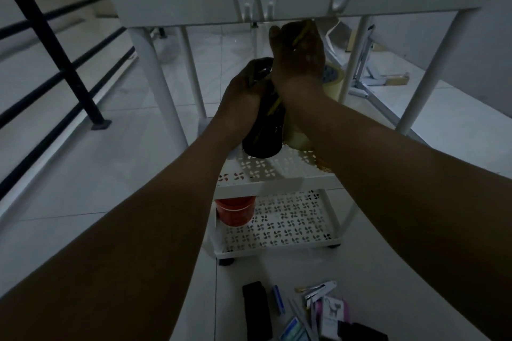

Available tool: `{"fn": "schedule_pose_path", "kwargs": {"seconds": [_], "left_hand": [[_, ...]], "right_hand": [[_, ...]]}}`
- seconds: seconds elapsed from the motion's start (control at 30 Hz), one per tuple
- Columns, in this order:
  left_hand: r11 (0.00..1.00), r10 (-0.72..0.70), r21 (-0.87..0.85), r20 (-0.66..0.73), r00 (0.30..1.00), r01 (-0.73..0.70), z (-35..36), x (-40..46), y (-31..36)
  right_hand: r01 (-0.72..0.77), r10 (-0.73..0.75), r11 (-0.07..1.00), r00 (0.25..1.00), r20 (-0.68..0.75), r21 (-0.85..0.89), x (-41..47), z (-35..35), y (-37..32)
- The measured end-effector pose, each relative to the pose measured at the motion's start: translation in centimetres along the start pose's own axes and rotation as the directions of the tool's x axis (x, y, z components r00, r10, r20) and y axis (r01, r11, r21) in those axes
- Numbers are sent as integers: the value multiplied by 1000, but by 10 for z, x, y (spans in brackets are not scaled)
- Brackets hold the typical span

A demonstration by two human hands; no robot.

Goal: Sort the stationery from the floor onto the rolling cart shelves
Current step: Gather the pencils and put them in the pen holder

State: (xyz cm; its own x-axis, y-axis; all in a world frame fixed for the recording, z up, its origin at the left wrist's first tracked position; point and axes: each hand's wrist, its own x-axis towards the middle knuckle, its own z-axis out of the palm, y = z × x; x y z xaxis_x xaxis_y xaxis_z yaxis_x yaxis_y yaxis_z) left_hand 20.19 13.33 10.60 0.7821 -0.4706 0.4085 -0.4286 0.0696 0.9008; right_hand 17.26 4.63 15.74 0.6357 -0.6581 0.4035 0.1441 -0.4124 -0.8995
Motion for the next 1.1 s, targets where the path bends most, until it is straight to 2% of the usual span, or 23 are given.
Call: {"fn": "schedule_pose_path", "kwargs": {"seconds": [0.13, 0.27, 0.33, 0.4, 0.47, 0.57, 0.67, 0.9, 0.97, 1.0, 1.07, 1.1], "left_hand": [[997, -1, -72, -8, 1000, 1, 0, -2, 1], [996, 14, -92, 7, 1000, -14, 3, -9, 3], [998, 46, 48, 64, 997, -49, 4, -15, 1], [975, 76, 203, 87, 993, -92, 5, -18, 0], [957, 72, 280, 23, 997, -75, 7, -13, 2], [918, 26, 394, -144, 989, 33, 7, -1, 6], [926, -42, 362, -175, 984, 104, 5, 4, 9], [987, 50, 158, -96, 994, -34, 5, -21, 16], [990, 50, 132, -46, 998, -44, 4, -24, 13], [991, 43, 129, -6, 999, -41, 4, -26, 11], [973, 5, 228, 56, 998, -17, 4, -27, 4], [945, -9, 326, 54, 999, -9, 5, -27, -1]], "right_hand": [[-57, 54, 998, 995, 80, 28, -1, 1, -4], [-88, 99, 974, 994, -41, 211, -4, -5, -1], [-130, 145, 948, 989, -28, 291, -6, -8, 0], [-123, 129, 954, 992, -4, 275, -6, -10, -1], [-120, 117, 958, 993, 26, 262, -7, -13, -2], [16, -20, 995, 999, 34, 99, -11, -22, 4], [124, -127, 986, 992, 18, 110, -17, -33, 11], [263, -256, 936, 965, -60, 234, -26, -47, 20], [357, -363, 916, 932, 2, 181, -33, -49, 26], [399, -410, 909, 908, 82, 123, -35, -49, 30], [461, -436, 887, 859, 268, -34, -37, -45, 36], [477, -432, 874, 849, 305, -91, -37, -43, 37]]}}
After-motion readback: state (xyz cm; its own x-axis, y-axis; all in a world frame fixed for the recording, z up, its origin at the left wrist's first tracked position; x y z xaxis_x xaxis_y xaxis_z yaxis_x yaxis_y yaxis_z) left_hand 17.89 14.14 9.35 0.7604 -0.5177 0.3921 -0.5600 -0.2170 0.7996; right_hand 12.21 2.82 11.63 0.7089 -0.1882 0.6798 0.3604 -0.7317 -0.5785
